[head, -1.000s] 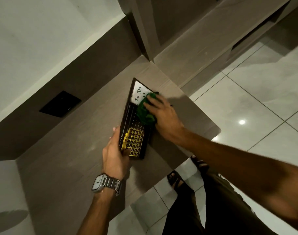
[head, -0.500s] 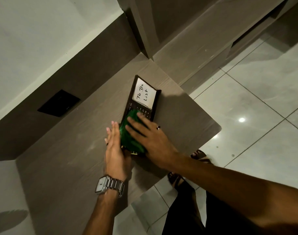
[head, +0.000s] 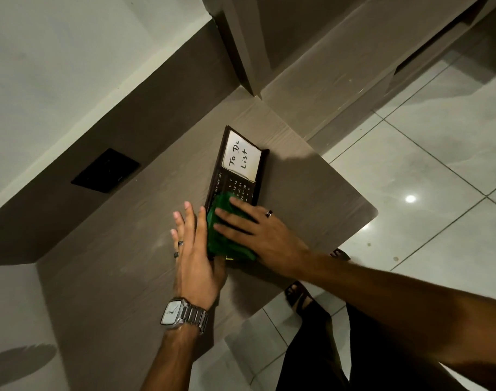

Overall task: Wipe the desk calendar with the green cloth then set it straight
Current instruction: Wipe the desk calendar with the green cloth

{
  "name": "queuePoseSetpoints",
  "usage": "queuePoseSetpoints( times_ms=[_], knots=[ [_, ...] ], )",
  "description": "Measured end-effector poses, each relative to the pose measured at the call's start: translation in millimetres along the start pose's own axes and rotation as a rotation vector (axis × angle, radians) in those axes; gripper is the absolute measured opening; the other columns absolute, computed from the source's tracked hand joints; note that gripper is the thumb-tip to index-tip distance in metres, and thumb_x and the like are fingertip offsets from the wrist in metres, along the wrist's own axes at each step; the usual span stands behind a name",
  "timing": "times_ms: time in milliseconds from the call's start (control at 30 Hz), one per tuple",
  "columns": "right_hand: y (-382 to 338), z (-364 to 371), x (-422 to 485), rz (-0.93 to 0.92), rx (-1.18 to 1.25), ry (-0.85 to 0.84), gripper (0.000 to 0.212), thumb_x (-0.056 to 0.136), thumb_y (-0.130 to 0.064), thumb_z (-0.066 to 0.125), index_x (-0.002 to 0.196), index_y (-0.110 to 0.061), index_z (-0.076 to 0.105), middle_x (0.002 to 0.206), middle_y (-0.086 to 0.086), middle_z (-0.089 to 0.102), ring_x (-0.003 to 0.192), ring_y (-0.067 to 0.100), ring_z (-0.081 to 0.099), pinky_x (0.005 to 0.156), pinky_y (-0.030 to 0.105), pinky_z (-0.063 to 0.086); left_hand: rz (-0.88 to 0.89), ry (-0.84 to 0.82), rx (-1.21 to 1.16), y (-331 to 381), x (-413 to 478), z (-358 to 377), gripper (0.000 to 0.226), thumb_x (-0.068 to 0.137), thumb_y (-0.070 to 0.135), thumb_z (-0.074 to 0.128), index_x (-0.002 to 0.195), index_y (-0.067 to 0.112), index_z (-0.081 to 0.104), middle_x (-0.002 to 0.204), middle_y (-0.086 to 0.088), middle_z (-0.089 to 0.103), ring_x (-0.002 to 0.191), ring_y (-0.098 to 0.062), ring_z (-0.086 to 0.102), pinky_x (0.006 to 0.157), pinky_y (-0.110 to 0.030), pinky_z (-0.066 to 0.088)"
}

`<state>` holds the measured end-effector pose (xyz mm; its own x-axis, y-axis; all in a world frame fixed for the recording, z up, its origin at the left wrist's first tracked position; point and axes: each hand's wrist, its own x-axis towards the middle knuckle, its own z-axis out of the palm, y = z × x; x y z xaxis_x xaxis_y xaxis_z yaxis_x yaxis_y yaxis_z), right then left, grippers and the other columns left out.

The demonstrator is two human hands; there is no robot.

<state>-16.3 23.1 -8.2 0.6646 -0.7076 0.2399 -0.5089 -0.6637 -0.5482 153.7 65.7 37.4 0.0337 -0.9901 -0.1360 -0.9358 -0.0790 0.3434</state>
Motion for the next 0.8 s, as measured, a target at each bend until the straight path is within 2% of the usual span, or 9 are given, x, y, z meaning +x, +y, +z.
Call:
queuePoseSetpoints(
  times_ms=[100,167,233,300,367,533,567,700,800],
  knots=[
    [18.2,-11.1,12.6,0.188,-0.051,0.058,0.076,0.087,-0.011,0.067,0.151,-0.024,0.029,0.162,0.003,0.018,0.149,0.032,0.005,0.109,0.061,0.033,0.008,0.024,-0.022,1.3,-0.9,0.4,0.100,0.079,-0.002,0.064,0.154,0.026,0.003,0.162,0.005,-0.014,0.149,-0.019,-0.017,0.117,-0.044,-0.009],
    [12.4,-11.3,17.3,0.246,0.028,0.154,0.071,0.082,-0.005,0.070,0.146,-0.018,0.041,0.158,0.007,0.030,0.146,0.037,0.016,0.106,0.062,0.036,0.000,0.038,-0.062,4.3,-1.5,0.9,0.099,0.079,-0.005,0.063,0.154,0.025,0.006,0.163,0.004,-0.012,0.149,-0.019,-0.016,0.117,-0.042,-0.008],
    [-2.7,-1.4,12.6,0.101,0.046,0.156,0.072,0.072,-0.004,0.077,0.138,-0.015,0.052,0.152,0.011,0.041,0.143,0.040,0.025,0.106,0.061,0.036,-0.034,0.049,-0.107,7.6,-2.8,0.5,0.097,0.079,-0.007,0.064,0.153,0.026,0.010,0.163,0.003,-0.009,0.149,-0.020,-0.013,0.118,-0.047,-0.004],
    [-15.5,7.5,1.6,-0.048,0.063,0.098,0.071,0.068,-0.011,0.082,0.134,-0.015,0.057,0.147,0.014,0.047,0.140,0.038,0.025,0.102,0.060,0.037,-0.046,0.053,-0.145,10.0,-3.8,-1.0,0.094,0.079,-0.006,0.063,0.151,0.026,0.013,0.163,0.000,-0.006,0.149,-0.022,-0.011,0.118,-0.052,0.002],
    [-10.1,0.5,1.8,-0.074,0.039,0.097,0.070,0.069,-0.015,0.083,0.134,-0.018,0.058,0.146,0.018,0.047,0.139,0.039,0.027,0.099,0.060,0.039,-0.043,0.053,-0.150,10.9,-4.2,-2.3,0.092,0.080,-0.005,0.064,0.151,0.026,0.015,0.163,0.000,-0.004,0.149,-0.022,-0.010,0.119,-0.052,0.003],
    [12.1,-18.2,19.4,0.267,-0.014,0.161,0.061,0.082,-0.016,0.073,0.139,-0.022,0.052,0.152,0.020,0.037,0.143,0.042,0.022,0.103,0.068,0.035,-0.033,0.062,-0.127,13.0,-4.2,-2.2,0.091,0.081,-0.005,0.065,0.152,0.022,0.015,0.163,0.000,0.000,0.150,-0.021,-0.009,0.120,-0.046,-0.003],
    [7.8,-14.7,17.0,0.250,-0.009,0.182,0.062,0.079,-0.014,0.075,0.137,-0.022,0.054,0.150,0.020,0.040,0.141,0.043,0.025,0.102,0.068,0.036,-0.030,0.058,-0.129,13.1,-4.3,-2.0,0.092,0.081,-0.006,0.064,0.152,0.022,0.014,0.163,-0.001,0.000,0.150,-0.021,-0.009,0.121,-0.047,-0.003],
    [-11.0,3.9,-3.4,-0.066,-0.001,0.115,0.064,0.070,-0.018,0.082,0.131,-0.020,0.060,0.141,0.020,0.051,0.136,0.040,0.029,0.097,0.061,0.041,-0.015,0.039,-0.149,13.7,-5.2,-3.0,0.091,0.081,-0.003,0.062,0.150,0.021,0.010,0.163,-0.004,0.003,0.150,-0.022,-0.007,0.121,-0.052,-0.001],
    [19.2,-6.8,8.7,0.011,-0.100,0.160,0.062,0.072,-0.015,0.081,0.130,-0.021,0.061,0.140,0.022,0.051,0.134,0.046,0.037,0.098,0.064,0.041,-0.010,0.047,-0.137,12.9,-6.0,-3.4,0.088,0.083,-0.005,0.060,0.152,0.019,0.011,0.163,-0.002,0.005,0.150,-0.020,-0.005,0.122,-0.051,0.000]
  ],
)
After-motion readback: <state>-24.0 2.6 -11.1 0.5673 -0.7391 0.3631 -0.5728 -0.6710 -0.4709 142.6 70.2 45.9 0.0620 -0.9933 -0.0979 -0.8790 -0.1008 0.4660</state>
